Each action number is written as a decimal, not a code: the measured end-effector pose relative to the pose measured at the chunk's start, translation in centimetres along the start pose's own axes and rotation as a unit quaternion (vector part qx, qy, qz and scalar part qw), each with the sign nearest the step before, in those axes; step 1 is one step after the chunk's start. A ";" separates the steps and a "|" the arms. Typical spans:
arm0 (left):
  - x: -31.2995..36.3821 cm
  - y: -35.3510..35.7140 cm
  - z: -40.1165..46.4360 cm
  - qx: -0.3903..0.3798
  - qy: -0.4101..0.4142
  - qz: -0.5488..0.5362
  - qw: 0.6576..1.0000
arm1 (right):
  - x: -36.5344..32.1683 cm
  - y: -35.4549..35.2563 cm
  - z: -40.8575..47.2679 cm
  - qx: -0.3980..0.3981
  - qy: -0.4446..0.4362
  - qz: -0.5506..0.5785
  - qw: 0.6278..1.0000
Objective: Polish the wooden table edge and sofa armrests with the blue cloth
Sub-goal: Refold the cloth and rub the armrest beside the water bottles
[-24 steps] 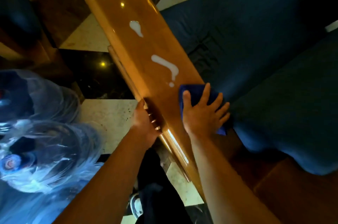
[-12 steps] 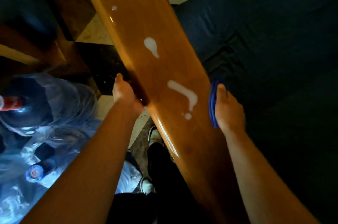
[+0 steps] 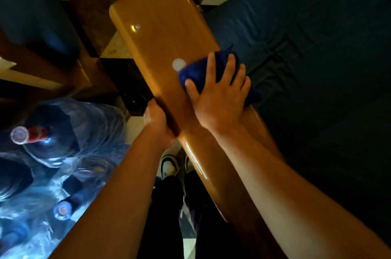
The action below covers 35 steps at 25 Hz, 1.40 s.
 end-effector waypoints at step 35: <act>17.7 3.5 5.1 -0.016 0.053 0.015 0.998 | -14.1 0.5 3.1 0.028 -0.208 -0.011 0.978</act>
Point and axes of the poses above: each hand's wrist, its own z-axis towards the middle knuckle, its own y-axis out of the palm, x = y × z, the point moved 3 cm from there along z, towards the middle knuckle, and after that the axes turned 6 degrees about -z, right-handed, at the moved point
